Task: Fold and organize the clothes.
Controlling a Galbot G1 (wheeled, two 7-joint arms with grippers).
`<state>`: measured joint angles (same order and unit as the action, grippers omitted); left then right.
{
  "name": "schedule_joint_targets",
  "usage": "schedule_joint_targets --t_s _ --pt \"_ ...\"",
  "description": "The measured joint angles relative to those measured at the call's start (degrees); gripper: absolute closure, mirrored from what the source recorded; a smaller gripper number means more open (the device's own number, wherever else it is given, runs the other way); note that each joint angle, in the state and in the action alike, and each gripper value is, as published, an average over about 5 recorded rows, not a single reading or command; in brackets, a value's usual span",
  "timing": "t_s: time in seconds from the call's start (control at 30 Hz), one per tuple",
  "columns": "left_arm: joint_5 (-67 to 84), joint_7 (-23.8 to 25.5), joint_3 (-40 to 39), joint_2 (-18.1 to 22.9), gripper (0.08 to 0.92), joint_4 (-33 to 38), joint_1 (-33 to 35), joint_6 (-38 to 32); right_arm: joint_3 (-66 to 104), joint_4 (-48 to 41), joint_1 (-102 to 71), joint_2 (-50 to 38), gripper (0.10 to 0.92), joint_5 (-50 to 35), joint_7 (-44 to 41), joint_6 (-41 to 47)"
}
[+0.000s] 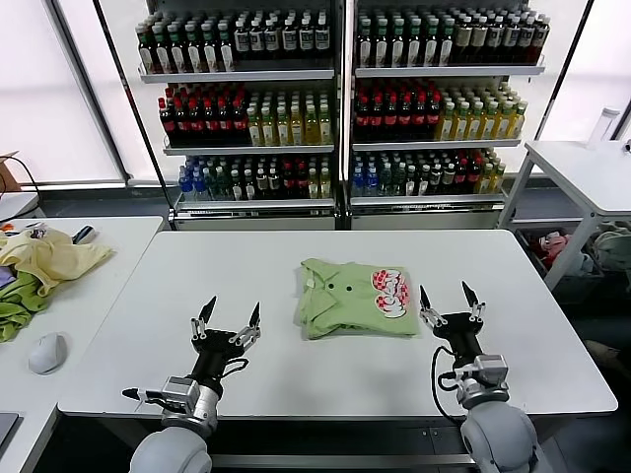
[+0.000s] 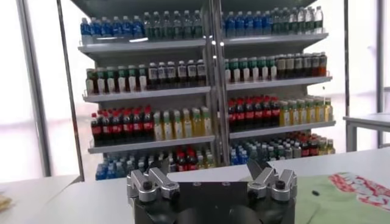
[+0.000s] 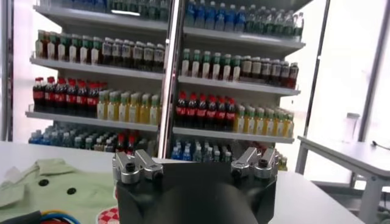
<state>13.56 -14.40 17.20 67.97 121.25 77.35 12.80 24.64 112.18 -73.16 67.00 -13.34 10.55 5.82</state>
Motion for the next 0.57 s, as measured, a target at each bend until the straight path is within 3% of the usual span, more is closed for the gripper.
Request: schedule_joint_targets --t_s 0.57 --pt "1.5 2.3 0.6 0.5 0.177 3.0 2.1 1.0 4.8 7.2 -7.8 0.6 0.203 1.9 1.5 -1.8"
